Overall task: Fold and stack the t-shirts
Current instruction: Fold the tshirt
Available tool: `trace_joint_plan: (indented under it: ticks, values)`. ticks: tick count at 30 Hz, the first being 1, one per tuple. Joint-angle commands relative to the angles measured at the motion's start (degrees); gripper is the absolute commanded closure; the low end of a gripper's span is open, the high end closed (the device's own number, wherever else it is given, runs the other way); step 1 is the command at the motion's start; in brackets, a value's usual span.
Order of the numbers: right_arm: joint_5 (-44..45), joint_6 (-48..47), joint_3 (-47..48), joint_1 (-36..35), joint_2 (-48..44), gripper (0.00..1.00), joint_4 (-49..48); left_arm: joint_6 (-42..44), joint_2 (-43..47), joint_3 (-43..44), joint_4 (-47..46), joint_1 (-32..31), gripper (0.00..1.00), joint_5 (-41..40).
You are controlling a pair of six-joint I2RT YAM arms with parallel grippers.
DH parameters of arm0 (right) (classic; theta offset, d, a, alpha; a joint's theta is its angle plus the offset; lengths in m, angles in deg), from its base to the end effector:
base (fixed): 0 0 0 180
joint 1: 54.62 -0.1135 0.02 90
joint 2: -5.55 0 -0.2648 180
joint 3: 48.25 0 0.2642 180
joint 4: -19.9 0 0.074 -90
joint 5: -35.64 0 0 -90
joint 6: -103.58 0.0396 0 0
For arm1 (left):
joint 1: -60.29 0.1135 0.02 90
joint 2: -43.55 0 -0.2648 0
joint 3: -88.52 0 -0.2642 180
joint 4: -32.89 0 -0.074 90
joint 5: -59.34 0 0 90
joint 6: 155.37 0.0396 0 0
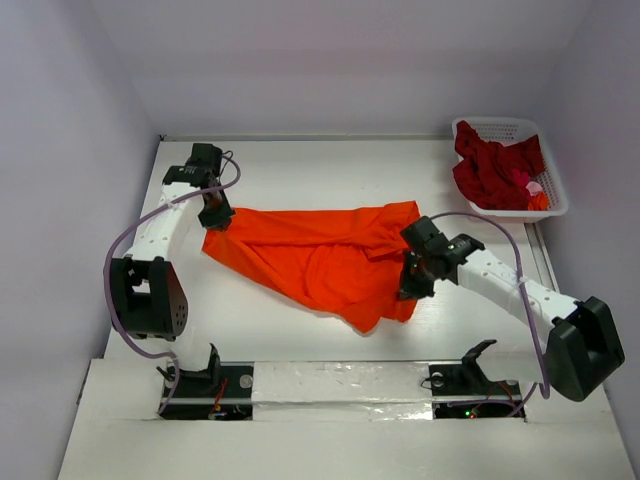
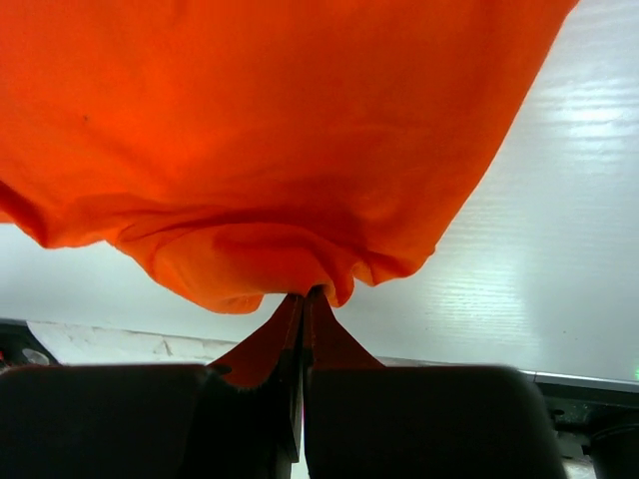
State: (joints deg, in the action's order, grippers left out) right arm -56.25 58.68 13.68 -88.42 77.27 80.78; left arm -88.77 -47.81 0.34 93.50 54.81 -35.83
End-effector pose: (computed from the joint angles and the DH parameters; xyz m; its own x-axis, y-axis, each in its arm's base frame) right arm 0.1945 0.1318 0.2128 -0.9538 0.2135 -0.2116 0.1566 0.9538 0.2564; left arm 0.3457 -0.0296 0.2820 -0.8124 -0.3194 -0.4878 -0.2966 0.9467 -0.1259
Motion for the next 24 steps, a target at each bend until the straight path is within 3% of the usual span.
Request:
trace_joint_plan:
  ticks: [1, 24]
  values:
    - [-0.5, -3.0, 3.7, 2.4, 0.6, 1.0, -0.6, 0.5, 0.5, 2.7, 1.0, 1.0, 1.0, -0.5]
    - [0.7, -11.8, 10.1, 13.3, 7.3, 1.0, 0.1, 0.2, -0.7, 3.9, 0.2, 3.6, 1.0, 0.7]
